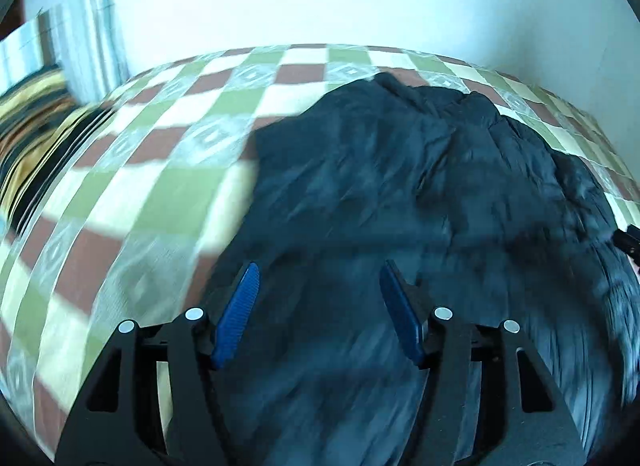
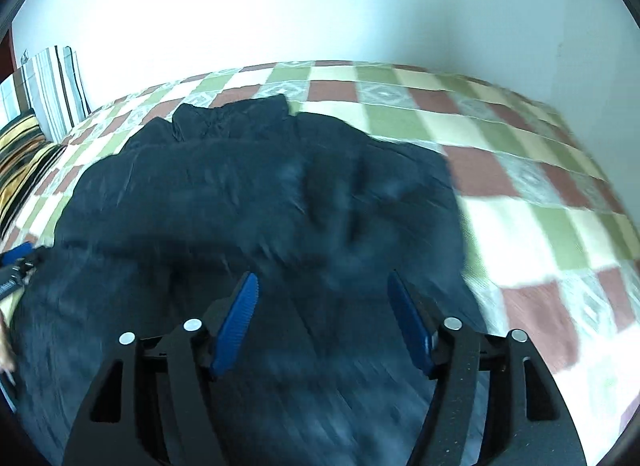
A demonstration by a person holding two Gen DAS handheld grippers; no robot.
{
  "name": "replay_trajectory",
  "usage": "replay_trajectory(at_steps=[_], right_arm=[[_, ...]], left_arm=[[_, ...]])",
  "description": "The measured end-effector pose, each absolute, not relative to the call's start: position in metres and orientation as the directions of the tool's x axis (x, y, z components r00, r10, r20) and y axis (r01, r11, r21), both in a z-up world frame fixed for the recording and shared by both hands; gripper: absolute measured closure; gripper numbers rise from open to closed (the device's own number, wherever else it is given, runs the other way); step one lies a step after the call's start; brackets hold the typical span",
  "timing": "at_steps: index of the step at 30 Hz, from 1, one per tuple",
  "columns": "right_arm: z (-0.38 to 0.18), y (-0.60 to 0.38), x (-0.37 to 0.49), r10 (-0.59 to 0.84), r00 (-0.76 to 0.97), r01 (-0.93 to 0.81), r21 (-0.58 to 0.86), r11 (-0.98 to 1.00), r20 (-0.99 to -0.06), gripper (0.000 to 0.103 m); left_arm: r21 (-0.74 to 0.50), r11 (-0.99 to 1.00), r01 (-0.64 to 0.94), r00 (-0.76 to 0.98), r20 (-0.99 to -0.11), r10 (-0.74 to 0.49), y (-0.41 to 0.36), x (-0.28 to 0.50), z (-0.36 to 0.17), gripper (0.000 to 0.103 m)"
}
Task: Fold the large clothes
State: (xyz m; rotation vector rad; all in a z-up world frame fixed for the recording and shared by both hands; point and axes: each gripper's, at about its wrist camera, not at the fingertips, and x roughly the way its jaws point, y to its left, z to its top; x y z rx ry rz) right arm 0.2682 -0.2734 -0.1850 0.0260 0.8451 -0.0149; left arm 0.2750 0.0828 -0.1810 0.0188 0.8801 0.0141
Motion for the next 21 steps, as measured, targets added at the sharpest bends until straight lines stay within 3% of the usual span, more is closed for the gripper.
replay_trajectory(at_steps=[9, 11, 21], right_arm=[[-0.200, -0.343, 0.135, -0.102, 0.610, 0.139, -0.021, 0.990, -0.786, 0.034], [-0.204, -0.352, 0.117, -0.112, 0.602, 0.159, -0.019, 0.987, -0.791, 0.029], [-0.230, -0.376, 0.069, -0.047, 0.571, 0.207, 0.089, 0.974, -0.820, 0.028]], left_arm=[[0.032, 0.991, -0.128, 0.590, -0.801, 0.102, 0.154, 0.147, -0.194, 0.029], [0.016, 0.990, -0.137, 0.598, -0.796, 0.096, 0.162, 0.128, -0.196, 0.026], [-0.026, 0.993, -0.116, 0.593, -0.804, 0.048, 0.169, 0.081, -0.211, 0.019]])
